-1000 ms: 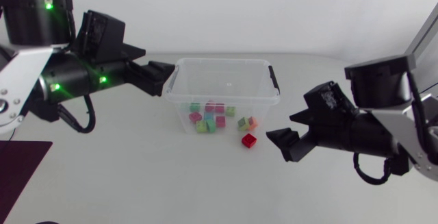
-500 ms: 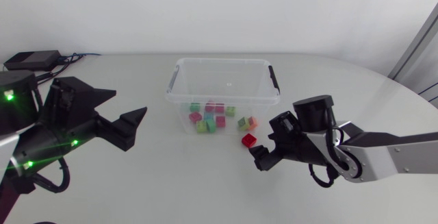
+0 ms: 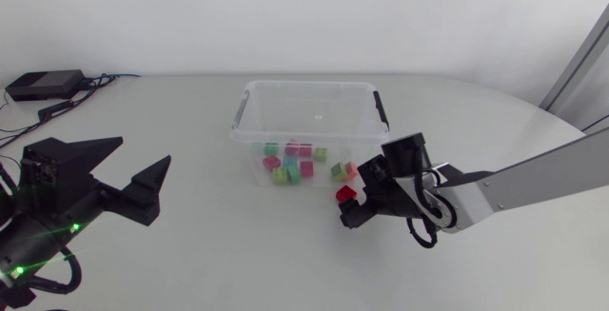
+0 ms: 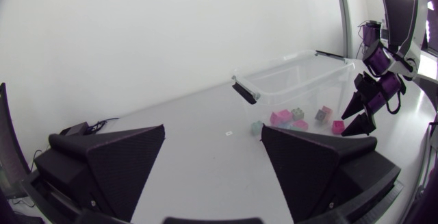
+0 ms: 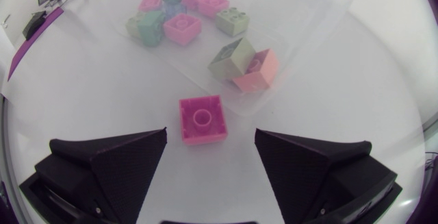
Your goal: Pick up the duplo bricks and place them in the container
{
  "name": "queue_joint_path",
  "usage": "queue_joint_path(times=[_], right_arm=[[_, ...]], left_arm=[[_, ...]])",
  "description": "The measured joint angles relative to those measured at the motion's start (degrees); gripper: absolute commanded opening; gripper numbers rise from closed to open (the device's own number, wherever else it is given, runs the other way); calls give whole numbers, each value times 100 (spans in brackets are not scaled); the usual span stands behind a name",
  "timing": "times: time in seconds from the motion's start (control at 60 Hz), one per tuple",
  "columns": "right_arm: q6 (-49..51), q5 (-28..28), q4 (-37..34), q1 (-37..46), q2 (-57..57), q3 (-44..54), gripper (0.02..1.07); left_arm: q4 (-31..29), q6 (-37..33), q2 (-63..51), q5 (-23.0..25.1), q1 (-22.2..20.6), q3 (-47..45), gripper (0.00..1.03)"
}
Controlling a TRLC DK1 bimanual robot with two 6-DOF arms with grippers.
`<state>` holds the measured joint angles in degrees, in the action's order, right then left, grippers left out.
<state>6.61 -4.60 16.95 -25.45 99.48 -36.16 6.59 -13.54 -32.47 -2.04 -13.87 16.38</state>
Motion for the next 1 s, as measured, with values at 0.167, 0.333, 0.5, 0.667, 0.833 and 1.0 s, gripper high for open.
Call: queue_joint_path(times=[0.167, 0.333, 0.5, 0.667, 0.833, 1.0], right_arm=[[4, 0, 103, -9, 227, -103, 66], [92, -7, 280, -72, 260, -109, 40], [284, -116, 385, -184, 81, 85, 28], [302, -111, 61, -188, -970, 546, 28], [302, -114, -1091, -181, -2863, 833, 28], [280, 4, -2105, -181, -4516, 713, 28]], left_arm=[[-2, 0, 289, 0, 70, -179, 99], [-2, 0, 577, 0, 144, -275, 99], [-20, 0, 1108, 0, 339, -560, 98], [-22, 0, 1462, 0, 450, -682, 98], [-22, -2, 1823, 0, 470, -883, 98], [50, -111, 2105, 0, 710, -1097, 98]])
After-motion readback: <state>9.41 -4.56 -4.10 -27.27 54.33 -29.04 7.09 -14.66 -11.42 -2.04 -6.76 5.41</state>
